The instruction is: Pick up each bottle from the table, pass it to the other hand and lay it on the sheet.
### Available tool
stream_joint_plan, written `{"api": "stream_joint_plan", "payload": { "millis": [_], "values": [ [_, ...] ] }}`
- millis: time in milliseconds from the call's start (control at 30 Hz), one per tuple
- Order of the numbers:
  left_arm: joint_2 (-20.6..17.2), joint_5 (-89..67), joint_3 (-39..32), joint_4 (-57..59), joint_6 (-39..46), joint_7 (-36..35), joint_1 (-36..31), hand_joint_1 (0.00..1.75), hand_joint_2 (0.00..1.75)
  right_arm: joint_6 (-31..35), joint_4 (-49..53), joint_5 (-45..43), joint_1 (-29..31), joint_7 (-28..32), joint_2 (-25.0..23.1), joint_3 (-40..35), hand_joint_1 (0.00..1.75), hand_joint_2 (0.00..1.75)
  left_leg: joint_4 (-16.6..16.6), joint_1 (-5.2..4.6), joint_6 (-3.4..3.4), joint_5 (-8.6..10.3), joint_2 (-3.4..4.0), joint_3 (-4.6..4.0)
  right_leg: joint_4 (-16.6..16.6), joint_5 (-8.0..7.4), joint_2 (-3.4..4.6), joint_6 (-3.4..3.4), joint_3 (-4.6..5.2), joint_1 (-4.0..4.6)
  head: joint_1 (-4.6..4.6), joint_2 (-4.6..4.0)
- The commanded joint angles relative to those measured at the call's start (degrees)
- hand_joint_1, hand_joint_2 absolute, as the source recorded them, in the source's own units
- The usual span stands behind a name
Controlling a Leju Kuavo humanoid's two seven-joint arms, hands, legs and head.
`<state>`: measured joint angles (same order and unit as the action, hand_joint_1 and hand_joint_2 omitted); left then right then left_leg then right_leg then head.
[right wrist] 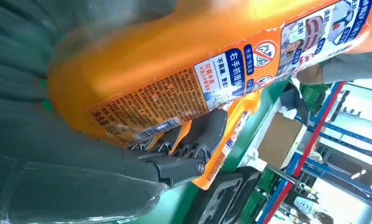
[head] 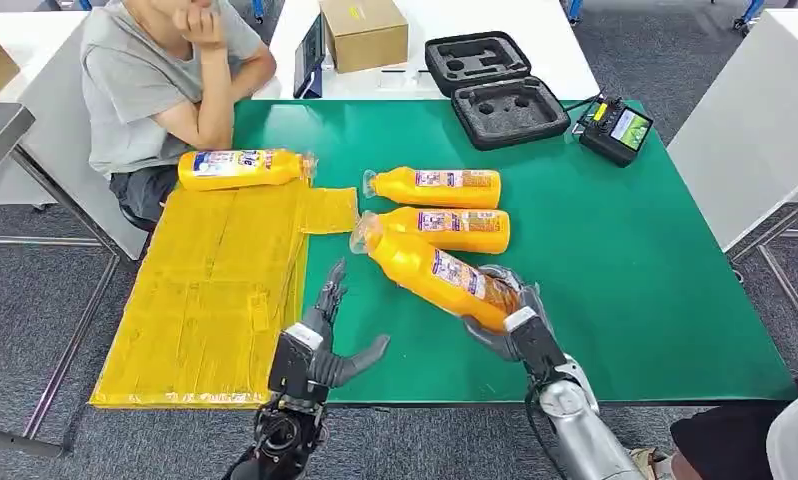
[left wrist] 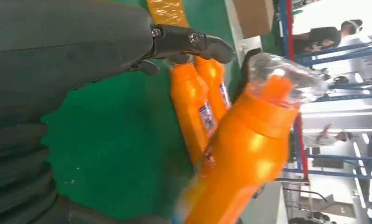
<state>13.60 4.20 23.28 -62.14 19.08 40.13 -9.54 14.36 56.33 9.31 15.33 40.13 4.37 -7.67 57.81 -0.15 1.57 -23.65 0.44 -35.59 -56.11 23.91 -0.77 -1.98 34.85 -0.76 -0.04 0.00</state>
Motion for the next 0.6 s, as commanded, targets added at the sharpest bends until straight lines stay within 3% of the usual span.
{"api": "stream_joint_plan", "payload": {
  "millis": [33, 300, 433, 600],
  "values": [
    [0.3, 0.9, -0.2, 6.6, -0.6, -0.1, -3.7, 0.0, 1.75, -0.3, 1.1, 0.0, -0.1, -0.1, -0.5, 1.1, 1.75, 1.75, 0.0, 0.03, -0.08, -0.06, -0.06, 0.17, 0.0, 0.06, 0.01, 0.07, -0.19, 0.02, 0.0, 0.0],
    [0.1, 3.5, -0.2, 5.2, -1.3, -0.2, -4.7, 0.0, 1.75, 2.0, 10.0, 0.5, -4.5, -0.1, -2.6, -0.8, 1.75, 1.75, 0.0, 0.03, -0.06, -0.03, 0.0, 0.05, 0.0, 0.02, 0.04, 0.06, -0.07, 0.02, 0.02, 0.0],
    [0.3, 8.5, 0.4, 5.6, -8.2, -2.8, -5.2, 0.0, 1.75, 1.1, 11.1, 0.9, -3.9, -0.1, -3.6, -3.1, 1.75, 1.75, 0.0, 0.04, -0.1, -0.08, 0.07, 0.13, 0.0, 0.05, 0.13, 0.08, -0.12, 0.03, 0.0, 0.0],
    [0.4, 8.8, 0.5, 5.9, -8.5, -2.8, -5.7, 0.0, 1.75, 1.2, 11.2, 1.0, -3.6, -0.1, -3.9, -3.8, 1.75, 1.75, 0.0, 0.06, -0.11, -0.11, 0.06, 0.21, 0.0, 0.07, 0.15, 0.09, -0.2, 0.05, 0.02, 0.0]
  ]
}}
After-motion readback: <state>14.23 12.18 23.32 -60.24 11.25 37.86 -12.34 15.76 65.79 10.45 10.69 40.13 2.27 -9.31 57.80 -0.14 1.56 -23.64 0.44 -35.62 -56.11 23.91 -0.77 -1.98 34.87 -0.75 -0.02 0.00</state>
